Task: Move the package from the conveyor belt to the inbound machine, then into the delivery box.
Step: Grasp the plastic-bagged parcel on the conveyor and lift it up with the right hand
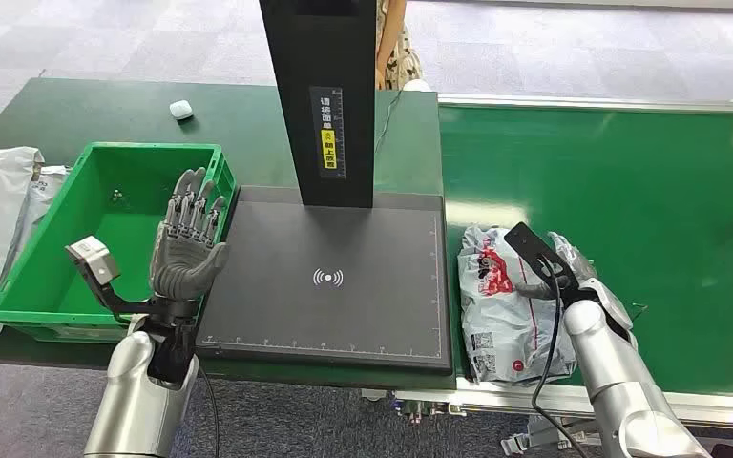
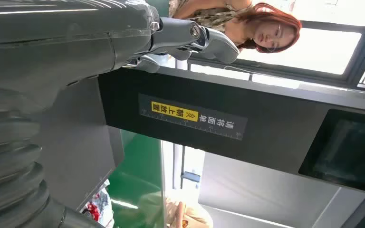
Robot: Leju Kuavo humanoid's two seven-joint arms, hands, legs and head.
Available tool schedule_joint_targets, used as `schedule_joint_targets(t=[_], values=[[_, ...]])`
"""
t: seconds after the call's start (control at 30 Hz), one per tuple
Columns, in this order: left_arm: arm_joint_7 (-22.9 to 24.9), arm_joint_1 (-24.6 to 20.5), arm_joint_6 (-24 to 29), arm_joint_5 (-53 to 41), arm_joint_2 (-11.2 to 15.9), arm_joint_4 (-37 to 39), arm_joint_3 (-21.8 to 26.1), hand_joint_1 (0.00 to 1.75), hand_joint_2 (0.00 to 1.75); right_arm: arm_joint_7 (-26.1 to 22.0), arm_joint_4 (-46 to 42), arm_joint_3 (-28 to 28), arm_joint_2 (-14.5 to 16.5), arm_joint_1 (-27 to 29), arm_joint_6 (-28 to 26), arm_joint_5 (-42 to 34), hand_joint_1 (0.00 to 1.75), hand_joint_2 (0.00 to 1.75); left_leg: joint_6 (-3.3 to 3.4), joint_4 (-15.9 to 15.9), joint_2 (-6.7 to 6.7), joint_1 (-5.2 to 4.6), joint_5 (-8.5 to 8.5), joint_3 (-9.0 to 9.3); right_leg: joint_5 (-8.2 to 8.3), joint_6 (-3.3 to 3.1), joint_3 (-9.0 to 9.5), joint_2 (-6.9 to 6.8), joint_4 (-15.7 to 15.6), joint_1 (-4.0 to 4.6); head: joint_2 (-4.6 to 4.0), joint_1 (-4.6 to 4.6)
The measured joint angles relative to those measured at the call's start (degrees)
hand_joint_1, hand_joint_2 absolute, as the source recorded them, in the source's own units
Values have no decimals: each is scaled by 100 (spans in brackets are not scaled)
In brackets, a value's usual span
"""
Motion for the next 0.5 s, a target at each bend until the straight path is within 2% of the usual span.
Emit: schedule_joint_targets(t=[0.1,0.2,0.37,0.5], values=[[1,5,7,-3,0,-2,0,0,175,92,-2,117,-67,45,241,78,0,175,0,1,-1,0,0,0,0,0,0,-1,-1,0,0,-1],[2,4,-6,-34,1,-2,0,0,175,122,-134,391,-269,278,809,106,0,175,2,1,-6,0,-1,1,-2,2,2,-8,-4,0,0,0],[-62,-90,-69,-27,34,63,-4,0,175,-324,-774,1045,-904,755,2051,-492,0,175,4,1,-5,-1,-4,-2,-2,3,2,-4,-4,-1,0,1],[-87,-212,-78,24,71,147,-14,0,175,-418,-1063,1570,-1283,791,2383,-859,0,175,4,1,1,-1,-4,4,-1,3,3,4,-4,-1,0,1]])
